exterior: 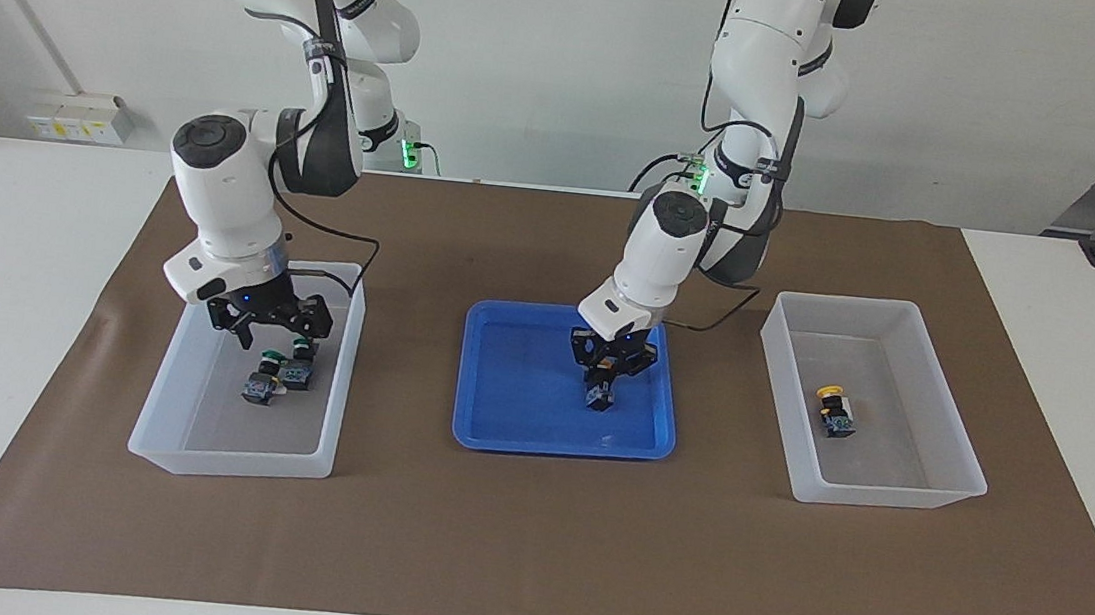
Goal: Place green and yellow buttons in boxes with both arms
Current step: 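Carry the second yellow button into the box with the left gripper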
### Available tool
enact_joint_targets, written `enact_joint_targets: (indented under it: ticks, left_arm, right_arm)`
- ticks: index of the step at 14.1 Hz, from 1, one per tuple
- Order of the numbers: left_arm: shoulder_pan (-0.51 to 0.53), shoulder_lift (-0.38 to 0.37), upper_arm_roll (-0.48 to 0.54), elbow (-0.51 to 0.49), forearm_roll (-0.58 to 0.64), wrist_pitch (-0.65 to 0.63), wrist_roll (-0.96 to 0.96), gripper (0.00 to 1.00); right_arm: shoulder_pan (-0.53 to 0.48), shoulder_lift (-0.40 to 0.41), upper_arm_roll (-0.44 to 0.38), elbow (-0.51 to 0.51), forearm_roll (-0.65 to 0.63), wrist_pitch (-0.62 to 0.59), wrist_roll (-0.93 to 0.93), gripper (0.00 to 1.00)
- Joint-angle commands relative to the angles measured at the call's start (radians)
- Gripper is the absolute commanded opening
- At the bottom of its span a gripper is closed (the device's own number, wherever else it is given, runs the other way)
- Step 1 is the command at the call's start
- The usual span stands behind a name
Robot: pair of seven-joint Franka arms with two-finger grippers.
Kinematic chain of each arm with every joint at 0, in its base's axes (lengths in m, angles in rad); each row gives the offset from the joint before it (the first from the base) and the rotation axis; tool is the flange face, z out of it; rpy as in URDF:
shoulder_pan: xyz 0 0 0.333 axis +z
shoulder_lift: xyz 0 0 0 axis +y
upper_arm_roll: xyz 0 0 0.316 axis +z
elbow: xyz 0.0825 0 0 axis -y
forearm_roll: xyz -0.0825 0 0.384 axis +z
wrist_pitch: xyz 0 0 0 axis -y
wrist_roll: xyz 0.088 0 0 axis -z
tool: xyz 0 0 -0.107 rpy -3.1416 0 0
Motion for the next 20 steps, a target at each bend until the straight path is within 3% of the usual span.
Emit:
enact_joint_targets:
  ticks: [1,6,11,15,19,20]
  left_arm:
    - [0.035,-0.004,0.002,0.051,-0.012,-0.054,0.009,0.0]
    - [0.156,-0.042,0.005,0.231,-0.012,-0.31,0.012,0.0]
    - [0.364,-0.064,0.008,0.347,-0.004,-0.498,0.082,0.0]
    - [0.535,-0.092,0.01,0.314,-0.004,-0.545,0.382,0.0]
    - [0.651,-0.136,0.014,0.168,-0.001,-0.449,0.618,0.0]
    - [0.656,-0.136,0.016,0.134,0.008,-0.42,0.624,0.0]
  right_arm:
    - [-0.017,-0.022,0.005,0.111,-0.018,-0.155,0.017,1.0]
    - [-0.02,-0.108,-0.031,0.257,-0.017,-0.407,0.015,1.0]
    - [-0.021,-0.157,-0.075,0.356,-0.003,-0.579,0.012,1.0]
    - [-0.026,-0.174,-0.126,0.356,0.051,-0.606,0.003,1.0]
    - [0.002,-0.177,-0.136,0.342,0.051,-0.609,0.0,1.0]
    - [0.047,-0.176,-0.176,0.342,0.043,-0.621,-0.002,1.0]
